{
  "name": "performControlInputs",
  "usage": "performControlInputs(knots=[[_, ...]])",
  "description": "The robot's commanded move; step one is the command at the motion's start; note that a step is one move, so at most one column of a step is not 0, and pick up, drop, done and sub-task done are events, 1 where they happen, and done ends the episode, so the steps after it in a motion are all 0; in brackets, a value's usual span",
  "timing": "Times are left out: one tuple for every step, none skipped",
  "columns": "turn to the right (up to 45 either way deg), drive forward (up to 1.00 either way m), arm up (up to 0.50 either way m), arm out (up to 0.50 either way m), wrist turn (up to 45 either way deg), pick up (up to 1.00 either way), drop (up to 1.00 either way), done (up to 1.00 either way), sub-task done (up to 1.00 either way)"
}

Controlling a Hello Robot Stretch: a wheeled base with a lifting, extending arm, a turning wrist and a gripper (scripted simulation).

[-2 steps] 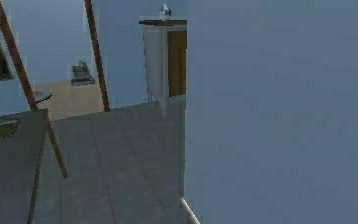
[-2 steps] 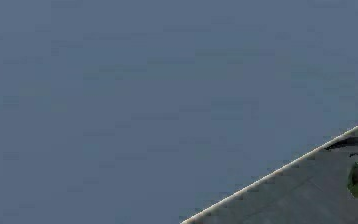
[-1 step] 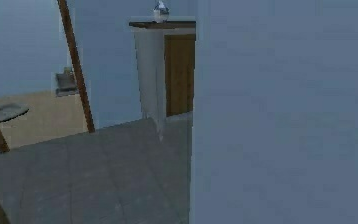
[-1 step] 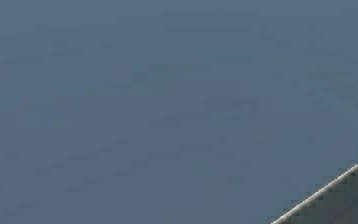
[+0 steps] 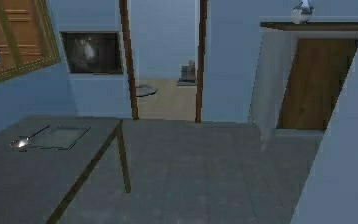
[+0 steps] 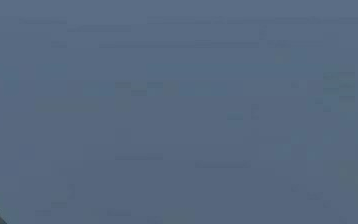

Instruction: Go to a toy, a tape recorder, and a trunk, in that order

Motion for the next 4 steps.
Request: performControlInputs(knots=[[0.0, 1.00, 0.00, 0.00, 0.0, 0.00, 0.00, 0.00, 0.00], [-6.0, 0.00, 0.00, 0.00, 0.0, 0.00, 0.00, 0.00, 0.00], [0.0, 0.45, 0.00, 0.00, 0.0, 0.00, 0.00, 0.00, 0.00], [3.0, 0.00, 0.00, 0.00, 0.0, 0.00, 0.00, 0.00, 0.00]])
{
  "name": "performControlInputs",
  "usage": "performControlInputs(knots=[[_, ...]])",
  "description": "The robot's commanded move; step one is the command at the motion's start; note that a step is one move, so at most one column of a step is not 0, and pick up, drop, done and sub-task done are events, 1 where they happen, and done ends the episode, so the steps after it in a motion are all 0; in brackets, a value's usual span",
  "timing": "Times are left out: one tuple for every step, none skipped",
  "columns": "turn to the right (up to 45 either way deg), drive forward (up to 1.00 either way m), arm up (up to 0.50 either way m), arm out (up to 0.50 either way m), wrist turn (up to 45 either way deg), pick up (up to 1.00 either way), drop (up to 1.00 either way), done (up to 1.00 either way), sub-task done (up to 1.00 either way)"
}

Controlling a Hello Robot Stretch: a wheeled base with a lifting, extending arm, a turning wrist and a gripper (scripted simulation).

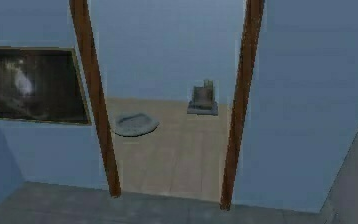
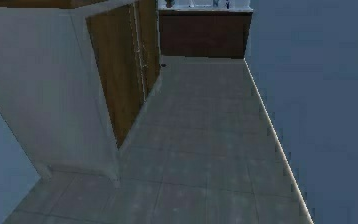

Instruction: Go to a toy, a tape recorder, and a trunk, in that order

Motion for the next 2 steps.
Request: performControlInputs(knots=[[0.0, 0.95, 0.00, 0.00, 0.0, 0.00, 0.00, 0.00, 0.00], [9.0, 0.00, 0.00, 0.00, 0.0, 0.00, 0.00, 0.00, 0.00]])
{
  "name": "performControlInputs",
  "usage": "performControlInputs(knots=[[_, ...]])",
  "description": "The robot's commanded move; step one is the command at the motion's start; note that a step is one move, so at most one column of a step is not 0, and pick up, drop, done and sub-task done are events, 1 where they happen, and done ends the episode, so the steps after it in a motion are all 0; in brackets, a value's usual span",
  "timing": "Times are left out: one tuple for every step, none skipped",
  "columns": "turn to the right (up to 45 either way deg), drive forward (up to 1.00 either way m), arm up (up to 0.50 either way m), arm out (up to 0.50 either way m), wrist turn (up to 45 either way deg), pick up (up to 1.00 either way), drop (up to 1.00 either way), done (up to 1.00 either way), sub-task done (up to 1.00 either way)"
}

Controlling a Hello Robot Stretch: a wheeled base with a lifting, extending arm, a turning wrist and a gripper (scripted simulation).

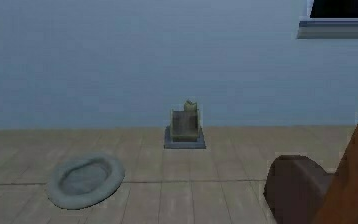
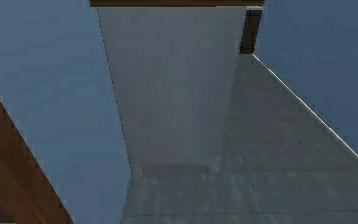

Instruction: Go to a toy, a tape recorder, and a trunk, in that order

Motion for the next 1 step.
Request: performControlInputs(knots=[[0.0, 0.30, 0.00, 0.00, 0.0, 0.00, 0.00, 0.00, 0.00]])
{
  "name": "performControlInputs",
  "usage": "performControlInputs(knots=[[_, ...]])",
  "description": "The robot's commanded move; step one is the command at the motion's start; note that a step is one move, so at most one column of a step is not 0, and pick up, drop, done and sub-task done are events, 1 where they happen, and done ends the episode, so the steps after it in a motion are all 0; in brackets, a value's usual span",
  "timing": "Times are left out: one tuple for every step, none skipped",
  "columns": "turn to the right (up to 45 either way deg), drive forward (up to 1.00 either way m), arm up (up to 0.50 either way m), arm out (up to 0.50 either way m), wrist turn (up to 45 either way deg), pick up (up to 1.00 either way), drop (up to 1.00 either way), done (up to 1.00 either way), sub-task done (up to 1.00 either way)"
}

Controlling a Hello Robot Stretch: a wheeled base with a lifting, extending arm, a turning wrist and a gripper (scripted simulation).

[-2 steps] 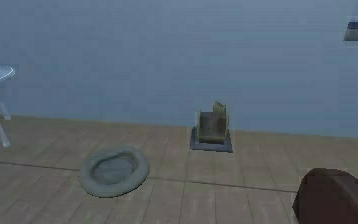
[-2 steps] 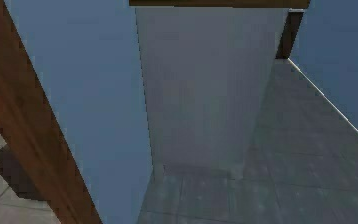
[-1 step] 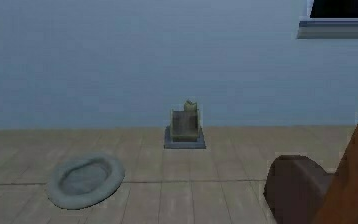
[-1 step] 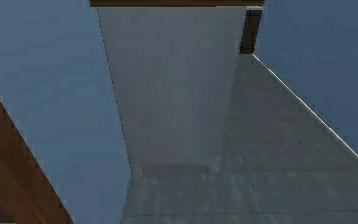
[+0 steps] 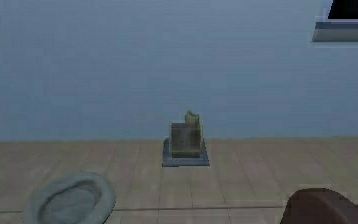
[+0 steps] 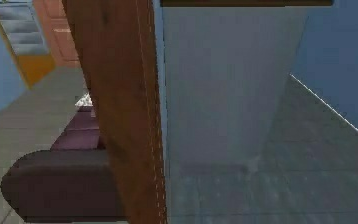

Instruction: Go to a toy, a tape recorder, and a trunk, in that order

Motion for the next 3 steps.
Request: performControlInputs(knots=[[12.0, 0.00, 0.00, 0.00, 0.0, 0.00, 0.00, 0.00, 0.00], [0.0, 1.00, 0.00, 0.00, 0.0, 0.00, 0.00, 0.00, 0.00], [21.0, 0.00, 0.00, 0.00, 0.0, 0.00, 0.00, 0.00, 0.00]])
